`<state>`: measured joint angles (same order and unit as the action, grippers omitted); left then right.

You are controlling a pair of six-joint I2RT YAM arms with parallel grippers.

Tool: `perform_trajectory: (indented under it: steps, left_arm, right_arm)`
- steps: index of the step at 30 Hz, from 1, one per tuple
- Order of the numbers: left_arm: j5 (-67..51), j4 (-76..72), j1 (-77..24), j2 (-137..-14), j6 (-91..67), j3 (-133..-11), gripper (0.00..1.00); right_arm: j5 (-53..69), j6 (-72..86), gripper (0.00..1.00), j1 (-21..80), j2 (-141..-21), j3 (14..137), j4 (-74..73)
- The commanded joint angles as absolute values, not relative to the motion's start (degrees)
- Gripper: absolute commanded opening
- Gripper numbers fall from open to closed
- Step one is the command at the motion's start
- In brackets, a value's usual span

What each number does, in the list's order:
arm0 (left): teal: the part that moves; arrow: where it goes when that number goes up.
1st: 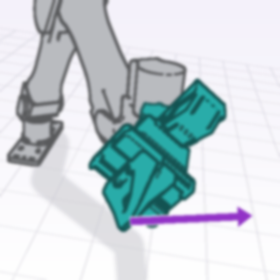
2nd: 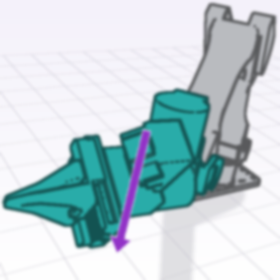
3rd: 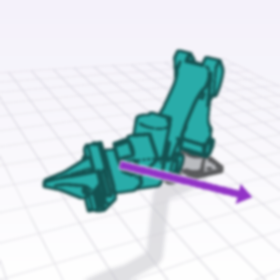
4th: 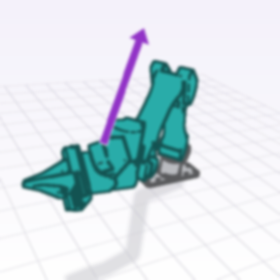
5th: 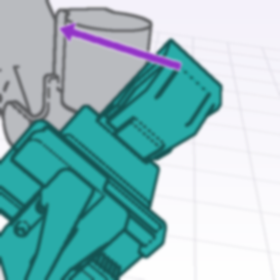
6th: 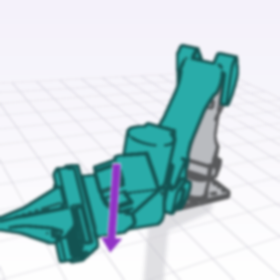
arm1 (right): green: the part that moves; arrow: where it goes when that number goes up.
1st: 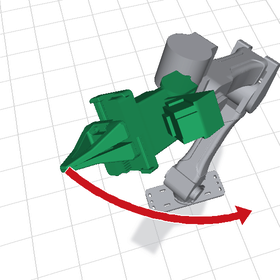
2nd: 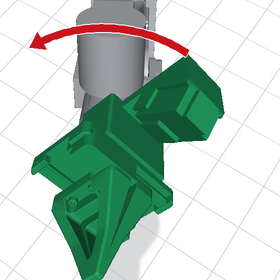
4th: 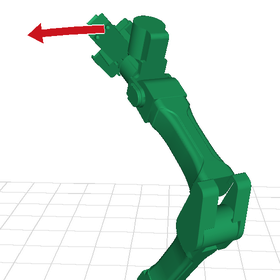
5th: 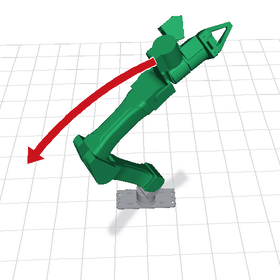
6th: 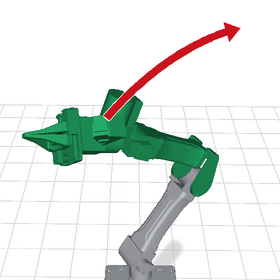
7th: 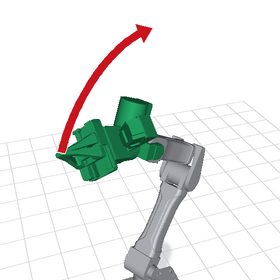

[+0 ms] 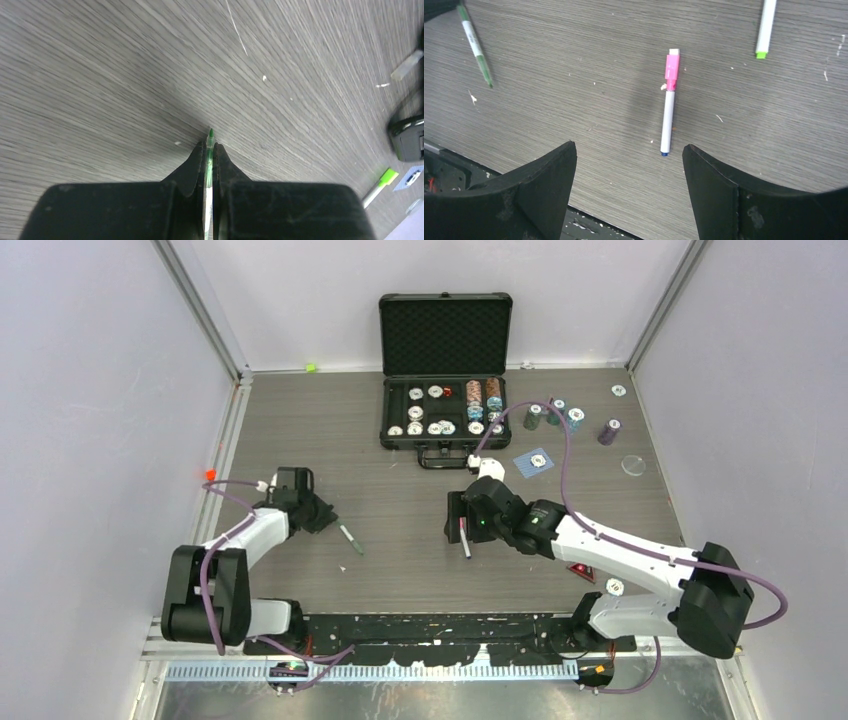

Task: Insert the pens into the pen caps

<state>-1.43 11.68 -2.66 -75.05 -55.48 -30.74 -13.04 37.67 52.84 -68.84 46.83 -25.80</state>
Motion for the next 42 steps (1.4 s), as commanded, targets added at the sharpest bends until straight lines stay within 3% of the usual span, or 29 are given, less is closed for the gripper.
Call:
perform_trajectory:
  steps: [1,26,27,31,34,37,42]
  left_arm:
    - [-0.42,14.58,-7.26,-75.73,-58.35,-32.64,0.0]
    - [3.39,20.28,-18.02,-64.76,-57.69,-33.61,0.0]
    - [3.35,21.51,-18.17,-64.55,-56.83,-34.3,0.04]
    - [6.74,33.7,-18.78,-63.39,-53.05,-38.27,0.41]
    - [9.37,39.43,-19.49,-60.0,-53.09,-38.23,0.58]
    - [10.4,40.81,-20.31,-57.17,-53.44,-36.8,0.61]
    - [10.44,43.32,-21.27,-59.69,-52.77,-36.86,0.53]
  right_arm:
    - [-11.91,39.02,0.82,53.17,-70.86,49.85,-20.97]
    - [-0.81,42.14,0.81,53.38,-85.06,56.77,-13.41]
    - [-0.79,42.08,0.81,53.51,-85.48,57.18,-13.67]
    - [-1.38,42.1,0.81,53.67,-85.34,57.12,-14.37]
    - [-2.48,41.93,0.81,53.71,-84.93,56.55,-14.87]
    - [-2.67,42.09,0.81,53.73,-84.91,56.02,-14.69]
    - [-2.66,42.06,0.81,53.7,-84.83,55.57,-14.97]
